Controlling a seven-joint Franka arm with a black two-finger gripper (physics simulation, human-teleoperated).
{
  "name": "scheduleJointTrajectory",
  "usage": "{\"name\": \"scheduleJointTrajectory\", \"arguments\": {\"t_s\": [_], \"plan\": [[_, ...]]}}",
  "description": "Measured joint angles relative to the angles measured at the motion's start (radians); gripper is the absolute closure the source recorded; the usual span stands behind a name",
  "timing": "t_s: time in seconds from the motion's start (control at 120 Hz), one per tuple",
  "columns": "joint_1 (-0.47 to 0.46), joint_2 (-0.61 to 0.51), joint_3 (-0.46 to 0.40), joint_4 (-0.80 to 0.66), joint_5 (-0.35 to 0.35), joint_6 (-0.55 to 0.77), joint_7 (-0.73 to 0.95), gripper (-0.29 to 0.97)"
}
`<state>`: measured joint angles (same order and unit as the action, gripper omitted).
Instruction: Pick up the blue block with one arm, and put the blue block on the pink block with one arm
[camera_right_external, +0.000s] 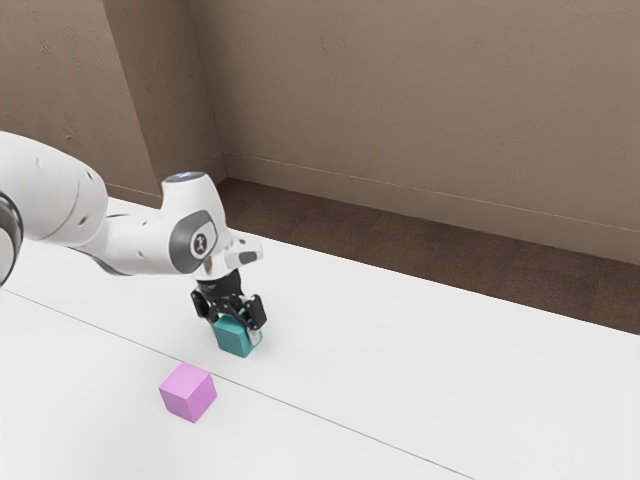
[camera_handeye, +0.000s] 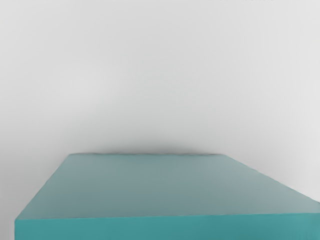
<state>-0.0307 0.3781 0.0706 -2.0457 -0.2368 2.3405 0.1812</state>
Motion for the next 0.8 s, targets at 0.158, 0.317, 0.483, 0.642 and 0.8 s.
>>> {"name": "scheduleJointTrajectory", "arguments": {"t_s": [0.158,0.317,0.483,0.642,0.8], "plan": [[0.000,-0.017,0.000,-0.001,0.011,0.001,-0.004,0.34],[-0.002,-0.234,0.000,-0.150,0.049,-0.002,-0.019,0.40],[0.031,-0.443,-0.058,-0.362,0.061,-0.004,-0.052,0.37],[0.071,-0.526,-0.116,-0.450,0.062,-0.005,-0.084,0.36],[0.128,-0.574,-0.175,-0.509,0.061,-0.006,-0.111,0.35]]}}
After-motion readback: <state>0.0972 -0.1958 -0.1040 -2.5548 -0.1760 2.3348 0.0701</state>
